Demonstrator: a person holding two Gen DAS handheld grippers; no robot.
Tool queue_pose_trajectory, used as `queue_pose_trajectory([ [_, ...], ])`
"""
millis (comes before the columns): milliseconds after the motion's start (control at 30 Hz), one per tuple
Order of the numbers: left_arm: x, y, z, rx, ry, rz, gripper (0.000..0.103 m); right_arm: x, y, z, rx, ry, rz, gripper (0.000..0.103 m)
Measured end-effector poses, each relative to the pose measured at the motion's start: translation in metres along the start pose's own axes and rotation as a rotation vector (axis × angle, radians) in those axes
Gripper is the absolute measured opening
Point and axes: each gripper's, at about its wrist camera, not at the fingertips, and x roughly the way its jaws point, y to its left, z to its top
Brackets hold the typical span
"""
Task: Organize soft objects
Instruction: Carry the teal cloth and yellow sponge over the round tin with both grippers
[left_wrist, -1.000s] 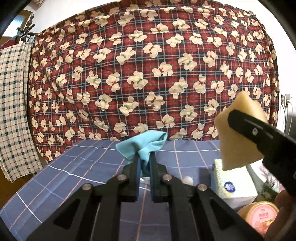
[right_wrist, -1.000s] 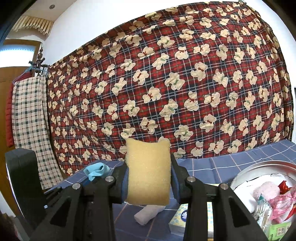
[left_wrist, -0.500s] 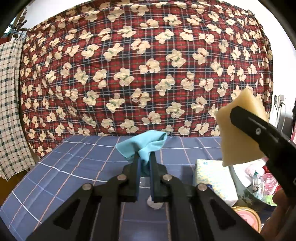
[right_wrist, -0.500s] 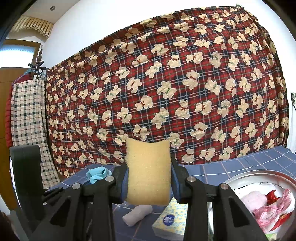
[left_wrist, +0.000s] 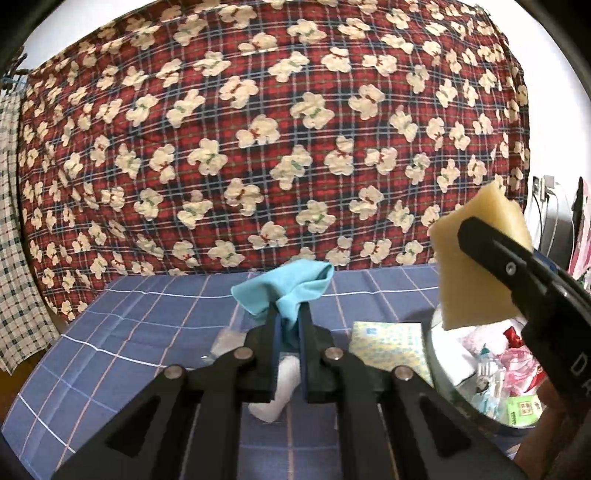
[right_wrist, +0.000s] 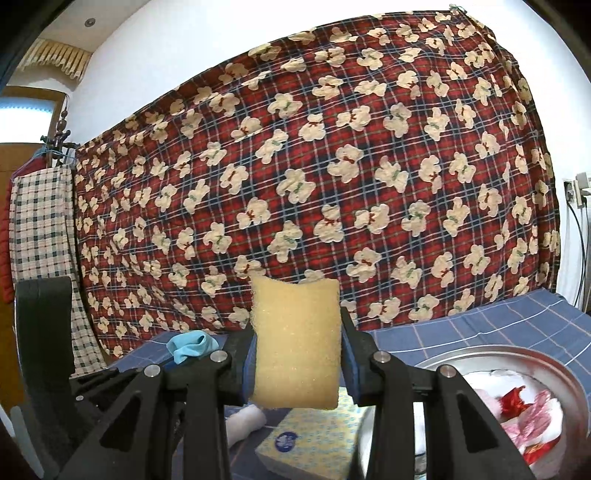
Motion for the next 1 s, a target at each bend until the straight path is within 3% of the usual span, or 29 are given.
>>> queue_pose_trajectory([
  [567, 0.009, -0.08, 0.02, 0.102, 0.075, -0.138, 0.006, -0.015, -0.075, 0.016, 0.015, 0.023, -0.131, 0.04],
  [1000, 0.027, -0.123, 0.016, 0.159, 0.191, -0.221, 0.006, -0.003, -0.135, 0.006, 0.05, 0.155, -0.24, 0.04],
])
